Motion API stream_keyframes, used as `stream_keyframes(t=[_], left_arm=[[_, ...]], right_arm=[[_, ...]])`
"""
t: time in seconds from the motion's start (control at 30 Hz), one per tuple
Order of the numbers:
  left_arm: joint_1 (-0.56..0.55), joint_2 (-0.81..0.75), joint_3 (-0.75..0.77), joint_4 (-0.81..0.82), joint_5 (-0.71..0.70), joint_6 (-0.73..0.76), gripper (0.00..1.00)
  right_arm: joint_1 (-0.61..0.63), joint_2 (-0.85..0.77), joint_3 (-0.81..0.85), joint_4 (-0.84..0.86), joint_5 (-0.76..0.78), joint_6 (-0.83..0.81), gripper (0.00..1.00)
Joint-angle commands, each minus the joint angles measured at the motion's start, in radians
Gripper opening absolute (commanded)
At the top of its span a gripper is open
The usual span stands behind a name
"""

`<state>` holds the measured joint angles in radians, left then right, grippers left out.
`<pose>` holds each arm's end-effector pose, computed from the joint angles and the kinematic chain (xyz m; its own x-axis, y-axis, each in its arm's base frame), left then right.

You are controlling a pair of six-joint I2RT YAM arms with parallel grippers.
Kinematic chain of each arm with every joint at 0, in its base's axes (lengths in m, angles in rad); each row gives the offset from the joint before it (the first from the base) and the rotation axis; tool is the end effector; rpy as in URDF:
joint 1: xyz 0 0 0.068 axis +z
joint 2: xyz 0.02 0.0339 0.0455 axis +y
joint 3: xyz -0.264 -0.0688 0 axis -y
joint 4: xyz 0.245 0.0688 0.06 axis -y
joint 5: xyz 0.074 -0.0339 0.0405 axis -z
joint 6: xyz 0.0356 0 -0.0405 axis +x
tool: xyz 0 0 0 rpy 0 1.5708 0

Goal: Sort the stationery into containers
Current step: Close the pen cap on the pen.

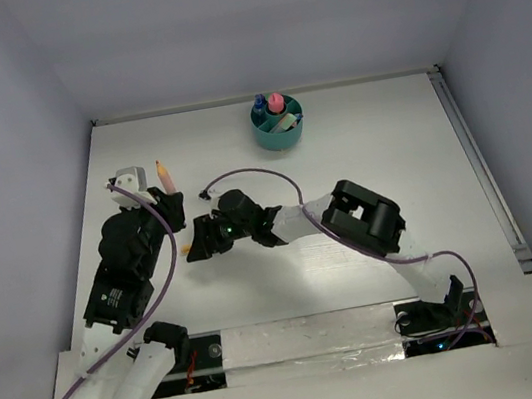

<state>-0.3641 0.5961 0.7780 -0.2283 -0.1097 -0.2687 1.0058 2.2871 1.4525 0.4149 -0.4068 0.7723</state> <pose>0.1331 -0.0465 0.3600 -0.1086 -0.2410 -0.9644 0.2312 0.9374 -0.2603 0.2557 0.4296 0.1279 -0.8325 -0.1164 -0.5416 -0.5420 0.3738 0.7527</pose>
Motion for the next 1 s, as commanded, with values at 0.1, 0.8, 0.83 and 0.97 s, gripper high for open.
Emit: stream_keyframes(t=[0.1, 0.8, 0.83, 0.97], left_arm=[[0.016, -0.012, -0.008, 0.050, 0.018, 0.014, 0.00], [0.025, -0.010, -0.009, 0.055, 0.028, 0.016, 0.00], [0.025, -0.009, -0.009, 0.055, 0.030, 0.016, 0.00], [0.025, -0.007, -0.009, 0.058, 0.031, 0.016, 0.00]], right_arm=[[0.057, -0.035, -0.026, -0.011, -0.033, 0.010, 0.68], [0.039, 0.064, 0.203, -0.231, 0.237, -0.100, 0.72], [0.030, 0.074, 0.236, -0.244, 0.238, -0.116, 0.72], [0.030, 0.120, 0.327, -0.330, 0.246, -0.149, 0.72]])
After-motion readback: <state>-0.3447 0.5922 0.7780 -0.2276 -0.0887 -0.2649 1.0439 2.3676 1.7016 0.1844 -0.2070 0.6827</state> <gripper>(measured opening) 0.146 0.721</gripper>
